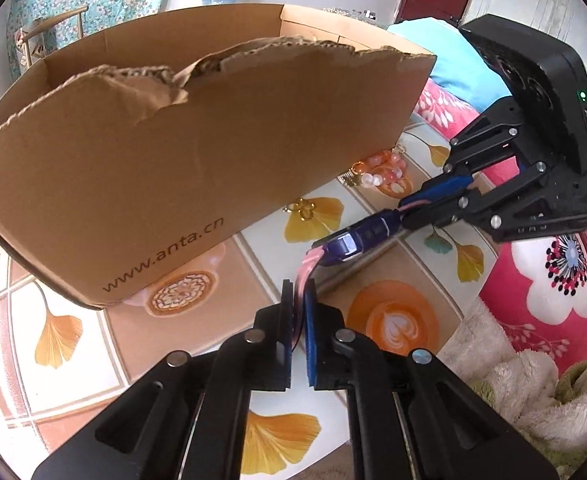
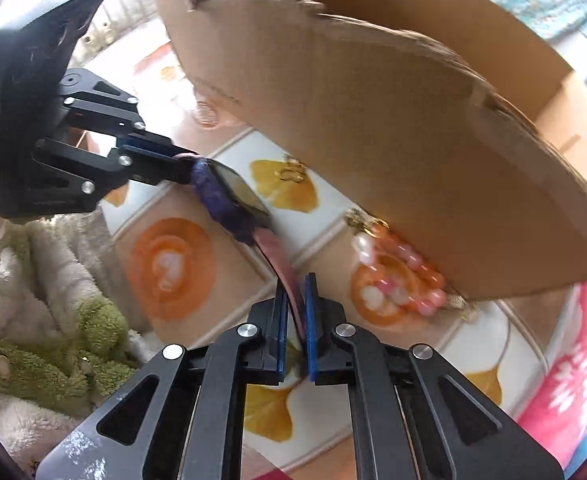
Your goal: Organize jewelry
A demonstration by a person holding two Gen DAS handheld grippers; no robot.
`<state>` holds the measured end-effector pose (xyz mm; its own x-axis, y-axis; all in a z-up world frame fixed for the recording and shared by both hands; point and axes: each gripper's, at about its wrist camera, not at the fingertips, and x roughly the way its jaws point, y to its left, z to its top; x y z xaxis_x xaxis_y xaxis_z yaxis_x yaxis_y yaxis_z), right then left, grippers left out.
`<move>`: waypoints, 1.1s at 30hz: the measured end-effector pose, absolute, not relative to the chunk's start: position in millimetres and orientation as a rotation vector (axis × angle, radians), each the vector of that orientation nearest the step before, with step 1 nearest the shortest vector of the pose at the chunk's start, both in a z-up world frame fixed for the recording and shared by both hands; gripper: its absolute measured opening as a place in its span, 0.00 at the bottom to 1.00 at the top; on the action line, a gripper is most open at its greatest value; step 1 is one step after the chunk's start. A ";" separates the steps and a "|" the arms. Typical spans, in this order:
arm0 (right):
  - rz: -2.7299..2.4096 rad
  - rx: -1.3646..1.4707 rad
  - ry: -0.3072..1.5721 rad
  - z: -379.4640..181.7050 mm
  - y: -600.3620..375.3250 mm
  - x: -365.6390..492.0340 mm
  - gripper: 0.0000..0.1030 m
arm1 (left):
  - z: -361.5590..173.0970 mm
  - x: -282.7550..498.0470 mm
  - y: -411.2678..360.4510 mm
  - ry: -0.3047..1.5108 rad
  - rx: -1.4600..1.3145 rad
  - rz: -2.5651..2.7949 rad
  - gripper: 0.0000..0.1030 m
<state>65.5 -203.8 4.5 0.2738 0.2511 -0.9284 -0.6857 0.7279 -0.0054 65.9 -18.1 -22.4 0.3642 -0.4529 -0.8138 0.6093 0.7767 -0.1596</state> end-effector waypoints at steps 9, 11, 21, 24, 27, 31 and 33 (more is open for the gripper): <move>0.655 -0.394 1.140 -5.7 -204.8 65.3 0.03 | -24.6 58.7 -7.1 1.024 0.262 -0.679 0.13; 0.656 -0.390 1.140 -5.9 -197.8 63.4 0.03 | -24.1 56.6 -5.1 1.023 0.276 -0.671 0.14; 0.640 -0.362 1.101 -6.2 -204.4 62.7 0.03 | -21.8 51.2 -2.3 0.990 0.332 -0.601 0.06; 0.630 -0.363 1.071 -2.9 -202.0 58.7 0.03 | -17.4 47.3 -3.0 0.979 0.343 -0.591 0.03; 0.622 -0.360 1.040 2.5 -202.2 52.3 0.03 | -10.8 42.5 -1.7 0.967 0.347 -0.583 0.03; 0.612 -0.358 0.997 8.9 -203.0 37.2 0.03 | 3.0 32.6 -0.6 0.943 0.361 -0.573 0.03; 0.605 -0.358 0.971 15.0 -202.6 29.1 0.03 | 12.4 26.2 -0.4 0.926 0.374 -0.575 0.03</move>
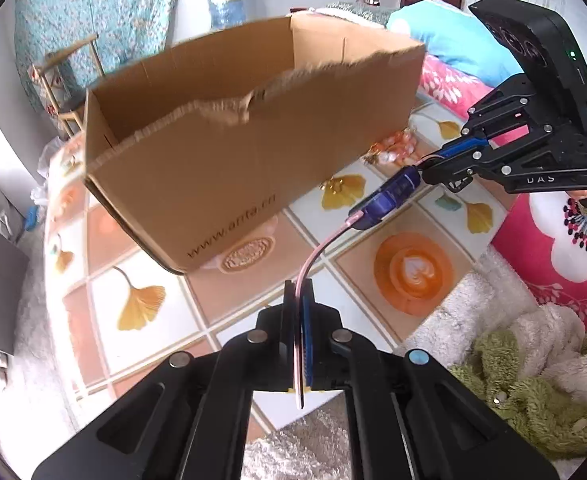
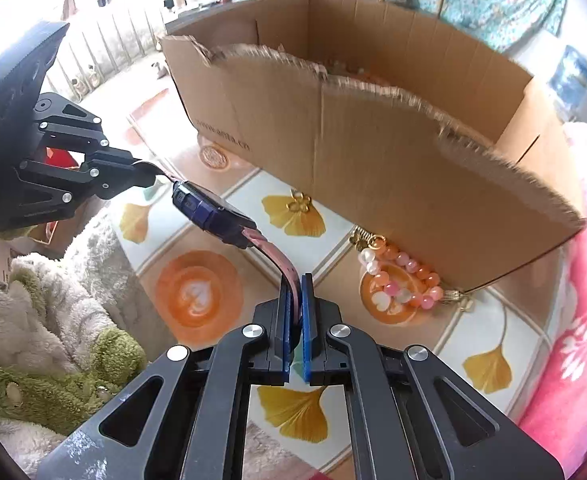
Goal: Organize jewelry
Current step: 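Carry the watch into the box with both grippers and open them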
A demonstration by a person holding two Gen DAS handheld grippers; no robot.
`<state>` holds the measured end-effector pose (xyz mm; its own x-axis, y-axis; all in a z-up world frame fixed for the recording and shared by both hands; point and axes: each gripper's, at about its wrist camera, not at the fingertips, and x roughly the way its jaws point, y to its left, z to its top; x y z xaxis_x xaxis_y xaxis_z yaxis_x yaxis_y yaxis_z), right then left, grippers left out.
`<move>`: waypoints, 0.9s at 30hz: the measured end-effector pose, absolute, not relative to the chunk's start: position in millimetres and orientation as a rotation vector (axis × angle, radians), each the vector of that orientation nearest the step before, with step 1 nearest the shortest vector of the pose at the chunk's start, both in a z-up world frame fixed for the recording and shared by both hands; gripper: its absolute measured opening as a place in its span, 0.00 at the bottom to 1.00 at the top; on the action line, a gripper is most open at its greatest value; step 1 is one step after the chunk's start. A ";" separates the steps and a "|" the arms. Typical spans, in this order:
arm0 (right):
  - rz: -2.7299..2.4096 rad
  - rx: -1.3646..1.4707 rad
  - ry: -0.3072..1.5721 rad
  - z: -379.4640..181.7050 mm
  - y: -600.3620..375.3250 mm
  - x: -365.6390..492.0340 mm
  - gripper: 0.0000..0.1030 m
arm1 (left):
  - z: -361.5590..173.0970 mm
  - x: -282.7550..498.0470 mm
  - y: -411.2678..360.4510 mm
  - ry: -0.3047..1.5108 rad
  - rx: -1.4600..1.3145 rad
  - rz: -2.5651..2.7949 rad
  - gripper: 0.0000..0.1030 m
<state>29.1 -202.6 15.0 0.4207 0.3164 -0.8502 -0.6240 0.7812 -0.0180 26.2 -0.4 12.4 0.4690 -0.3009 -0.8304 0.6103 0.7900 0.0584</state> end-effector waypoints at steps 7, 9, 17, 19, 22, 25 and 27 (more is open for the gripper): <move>0.570 -0.353 0.825 69.0 -205.4 -2.3 0.03 | 61.8 3.8 1.5 0.817 0.412 -0.574 0.03; 0.557 -0.357 0.776 87.5 -207.4 -8.3 0.03 | 80.0 0.5 3.3 0.778 0.415 -0.573 0.03; 0.519 -0.370 0.598 153.8 -207.7 0.2 0.03 | 148.1 18.0 5.4 0.583 0.440 -0.541 0.03; 0.508 -0.367 0.581 164.6 -209.5 12.4 0.03 | 161.3 28.2 3.4 0.541 0.456 -0.528 0.03; 0.486 -0.353 0.580 175.2 -211.8 32.7 0.03 | 171.7 42.4 0.6 0.514 0.476 -0.519 0.03; 0.470 -0.337 0.603 179.8 -215.6 56.0 0.03 | 176.7 69.8 -2.1 0.540 0.473 -0.531 0.03; 0.460 -0.337 0.630 179.2 -217.1 73.6 0.03 | 174.2 89.1 -5.4 0.581 0.460 -0.542 0.03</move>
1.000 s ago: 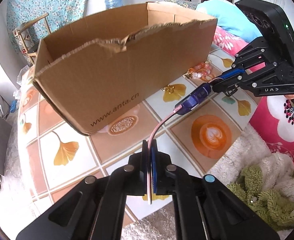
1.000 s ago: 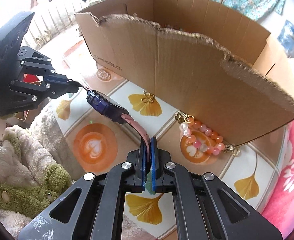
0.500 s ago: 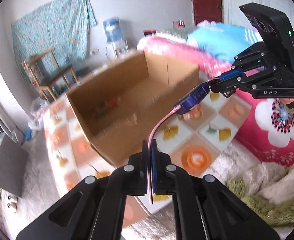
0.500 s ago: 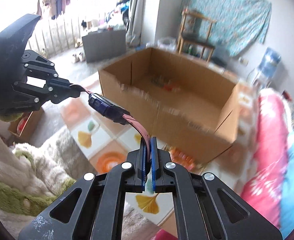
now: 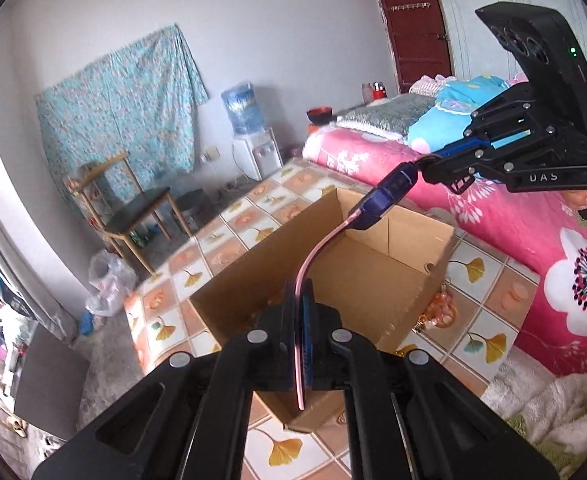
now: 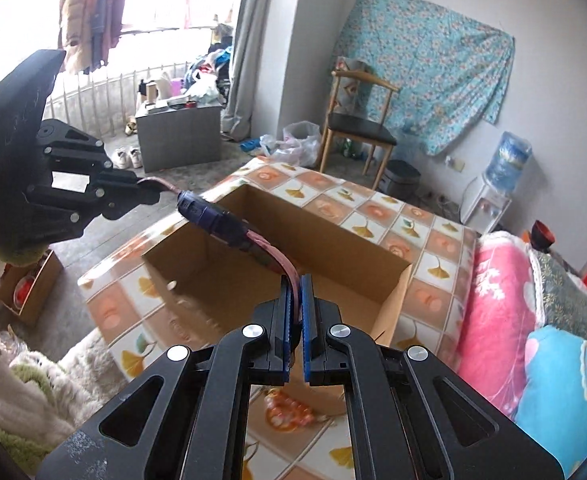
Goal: Organize jewelry
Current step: 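Carry the watch into the box with both grippers and open them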
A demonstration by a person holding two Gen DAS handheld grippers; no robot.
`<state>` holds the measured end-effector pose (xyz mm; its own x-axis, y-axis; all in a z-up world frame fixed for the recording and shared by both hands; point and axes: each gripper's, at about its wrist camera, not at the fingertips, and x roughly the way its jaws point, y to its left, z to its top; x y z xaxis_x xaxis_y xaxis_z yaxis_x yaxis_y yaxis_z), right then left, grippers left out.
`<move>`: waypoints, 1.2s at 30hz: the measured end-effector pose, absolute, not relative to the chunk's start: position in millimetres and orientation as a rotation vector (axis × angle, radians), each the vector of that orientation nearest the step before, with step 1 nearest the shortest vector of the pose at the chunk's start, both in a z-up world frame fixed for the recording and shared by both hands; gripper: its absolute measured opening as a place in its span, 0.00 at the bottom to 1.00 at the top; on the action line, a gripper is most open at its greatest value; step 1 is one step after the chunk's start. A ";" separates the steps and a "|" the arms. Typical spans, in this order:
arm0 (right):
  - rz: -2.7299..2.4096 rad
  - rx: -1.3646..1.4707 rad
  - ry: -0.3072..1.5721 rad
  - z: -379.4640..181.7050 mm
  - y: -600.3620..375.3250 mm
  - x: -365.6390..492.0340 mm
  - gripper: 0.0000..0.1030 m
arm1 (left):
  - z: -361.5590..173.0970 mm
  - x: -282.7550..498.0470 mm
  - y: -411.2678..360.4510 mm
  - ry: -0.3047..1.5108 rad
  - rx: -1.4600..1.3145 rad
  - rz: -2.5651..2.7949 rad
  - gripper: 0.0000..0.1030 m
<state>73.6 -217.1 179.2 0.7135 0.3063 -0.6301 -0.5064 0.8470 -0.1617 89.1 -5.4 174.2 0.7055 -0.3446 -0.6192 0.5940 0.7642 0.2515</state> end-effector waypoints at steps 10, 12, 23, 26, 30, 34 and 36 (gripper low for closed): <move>0.401 -0.401 0.881 141.1 -220.4 157.3 0.03 | 136.3 197.7 -37.2 0.923 0.382 -0.594 0.03; 0.397 -0.417 0.943 130.8 -220.9 173.5 0.03 | 126.4 214.9 -43.9 0.982 0.377 -0.592 0.03; 0.395 -0.579 1.241 68.5 -216.2 236.5 0.03 | 40.3 282.7 -79.7 1.360 0.341 -0.617 0.03; 0.407 -0.676 1.256 61.1 -206.7 240.2 0.03 | 27.6 290.7 -81.0 1.435 0.301 -0.625 0.03; 0.412 -0.758 1.296 53.8 -200.6 249.7 0.03 | 12.4 298.6 -77.7 1.514 0.229 -0.628 0.06; 0.388 -0.767 1.339 48.9 -196.1 266.5 0.05 | 1.3 300.3 -79.2 1.552 0.213 -0.613 0.06; 0.378 -0.741 1.361 47.1 -195.8 274.3 0.07 | -2.3 301.5 -79.6 1.559 0.219 -0.591 0.11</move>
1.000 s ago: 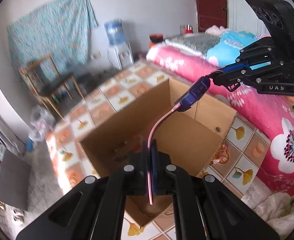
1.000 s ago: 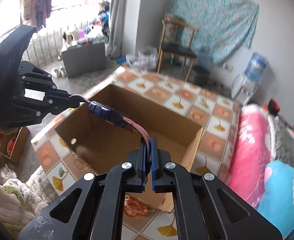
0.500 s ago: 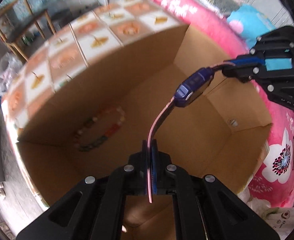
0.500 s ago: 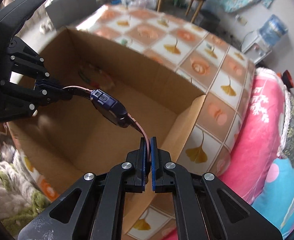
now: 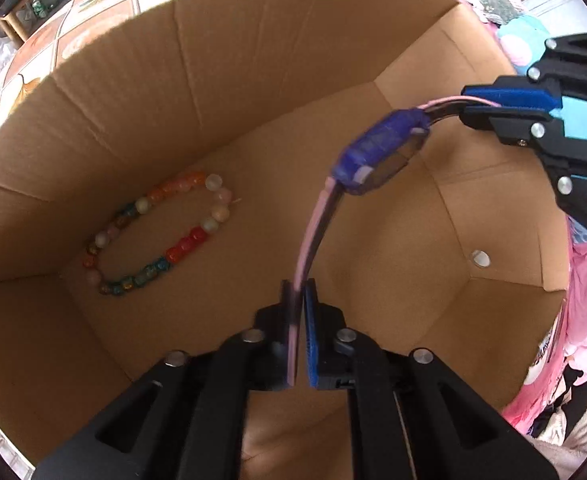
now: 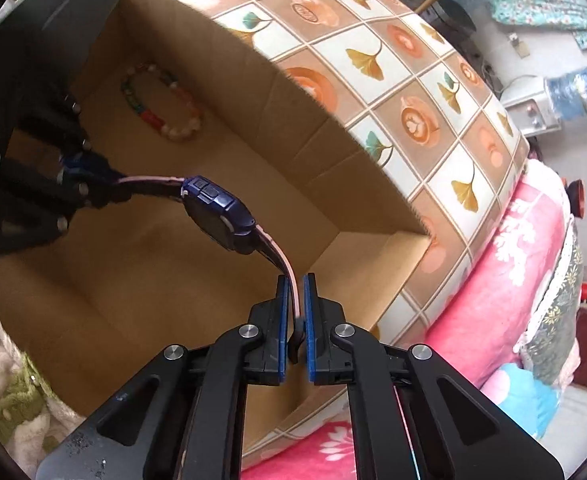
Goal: Organize jewelry
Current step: 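Carry the watch into the box with both grippers and open them, then withdraw both grippers up out of the box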
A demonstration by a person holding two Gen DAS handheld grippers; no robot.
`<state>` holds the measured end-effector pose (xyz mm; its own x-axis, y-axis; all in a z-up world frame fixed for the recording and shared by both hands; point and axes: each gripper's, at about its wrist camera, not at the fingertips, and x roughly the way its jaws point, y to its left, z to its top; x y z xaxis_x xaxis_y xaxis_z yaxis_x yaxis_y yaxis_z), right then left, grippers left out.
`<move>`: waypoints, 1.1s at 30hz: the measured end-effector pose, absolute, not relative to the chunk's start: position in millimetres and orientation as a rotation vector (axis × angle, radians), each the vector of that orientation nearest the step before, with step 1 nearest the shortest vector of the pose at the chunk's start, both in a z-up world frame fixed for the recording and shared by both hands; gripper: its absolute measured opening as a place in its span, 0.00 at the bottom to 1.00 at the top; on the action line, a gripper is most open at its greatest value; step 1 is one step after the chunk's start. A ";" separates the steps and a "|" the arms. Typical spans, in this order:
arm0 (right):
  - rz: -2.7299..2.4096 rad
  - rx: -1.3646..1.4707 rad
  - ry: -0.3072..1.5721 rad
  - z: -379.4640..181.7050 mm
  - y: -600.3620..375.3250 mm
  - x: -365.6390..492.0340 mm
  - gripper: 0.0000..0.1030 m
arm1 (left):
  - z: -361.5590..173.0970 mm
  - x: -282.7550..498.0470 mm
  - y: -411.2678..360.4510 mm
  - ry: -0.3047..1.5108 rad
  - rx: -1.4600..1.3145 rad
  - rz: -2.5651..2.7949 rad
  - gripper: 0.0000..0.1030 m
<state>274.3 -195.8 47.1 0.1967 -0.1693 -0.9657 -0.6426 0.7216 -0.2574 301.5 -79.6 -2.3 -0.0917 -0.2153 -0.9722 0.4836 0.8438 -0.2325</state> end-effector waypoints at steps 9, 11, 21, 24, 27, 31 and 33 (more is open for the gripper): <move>0.319 -0.618 1.259 69.8 -205.1 285.1 0.19 | 8.8 306.7 -64.8 1.463 0.229 -0.477 0.30; 0.326 -0.577 1.222 78.4 -208.8 280.3 0.22 | 18.2 302.1 -64.0 1.415 0.253 -0.453 0.31; 0.421 -0.156 0.900 148.0 -259.5 211.9 0.42 | 122.5 233.0 -30.6 1.122 0.169 -0.488 0.68; 0.407 -0.069 0.798 162.4 -268.7 176.0 0.42 | 154.5 196.7 -5.0 1.022 0.117 -0.524 0.75; 0.365 -0.032 0.697 165.3 -279.9 127.2 0.42 | 178.1 153.7 8.5 0.913 0.089 -0.548 0.81; 0.354 0.041 0.639 139.5 -286.5 64.3 0.48 | 174.9 95.1 32.5 0.804 0.067 -0.551 0.89; 0.335 0.045 0.640 116.0 -281.4 39.4 0.49 | 158.8 72.6 42.8 0.801 0.056 -0.539 0.90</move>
